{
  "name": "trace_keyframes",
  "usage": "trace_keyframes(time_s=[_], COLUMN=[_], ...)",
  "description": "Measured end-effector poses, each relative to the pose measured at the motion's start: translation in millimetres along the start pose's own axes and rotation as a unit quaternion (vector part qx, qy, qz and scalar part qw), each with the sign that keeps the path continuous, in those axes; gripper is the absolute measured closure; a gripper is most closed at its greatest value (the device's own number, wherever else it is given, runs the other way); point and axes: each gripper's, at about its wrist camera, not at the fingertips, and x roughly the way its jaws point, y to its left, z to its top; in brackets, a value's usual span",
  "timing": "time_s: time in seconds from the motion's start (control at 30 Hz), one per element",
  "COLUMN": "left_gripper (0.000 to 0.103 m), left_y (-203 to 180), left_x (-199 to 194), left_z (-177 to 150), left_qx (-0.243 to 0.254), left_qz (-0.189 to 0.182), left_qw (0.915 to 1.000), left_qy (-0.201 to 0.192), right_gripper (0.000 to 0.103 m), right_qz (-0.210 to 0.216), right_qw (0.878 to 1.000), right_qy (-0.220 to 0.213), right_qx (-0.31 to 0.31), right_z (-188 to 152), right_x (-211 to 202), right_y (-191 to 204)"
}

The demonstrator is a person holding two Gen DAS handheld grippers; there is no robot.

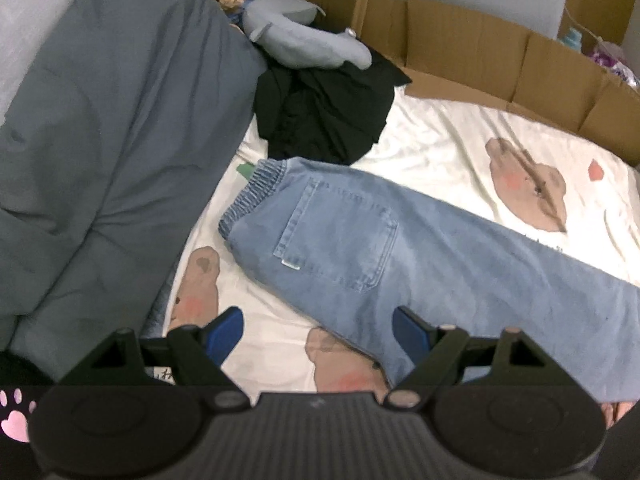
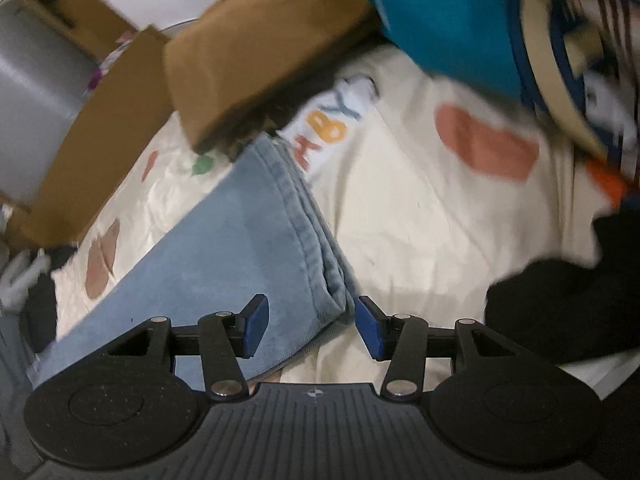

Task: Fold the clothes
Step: 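Grasp the jeans leg hem with the right tool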

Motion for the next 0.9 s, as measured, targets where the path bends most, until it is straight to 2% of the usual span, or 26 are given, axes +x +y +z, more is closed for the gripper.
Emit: trace_keyframes(time_s=[0.17, 0.4, 0.57, 0.73, 0.9], left_gripper=[0.019, 0.019, 0.019, 0.019, 0.019], left_y=[-1, -2, -3, -7, -12], left_x=[13, 31, 38, 46, 52], left_z=[-5, -19, -23, -26, -26], left_qx=[0.004, 0.021, 0.024, 0.028, 0.038], left_qz=[0.003, 0.019, 0.024, 0.024, 0.026], left_qw=[0.9999, 0.9986, 0.998, 0.9976, 0.997], left_qy=[0.014, 0.045, 0.054, 0.058, 0.063], right_gripper=[0.048, 0.048, 0.048, 0.048, 0.048], right_qz=[0.004, 0.022, 0.053, 0.11, 0.144], right_qw=[0.999, 0.996, 0.993, 0.989, 0.984], right_qy=[0.006, 0.008, 0.001, -0.006, 0.005], right_qx=[0.048, 0.082, 0.107, 0.1, 0.107], right_z=[-12, -9, -5, -1, 10], right_x=[20, 51, 52, 31, 30], right_y=[-11, -26, -30, -23, -16])
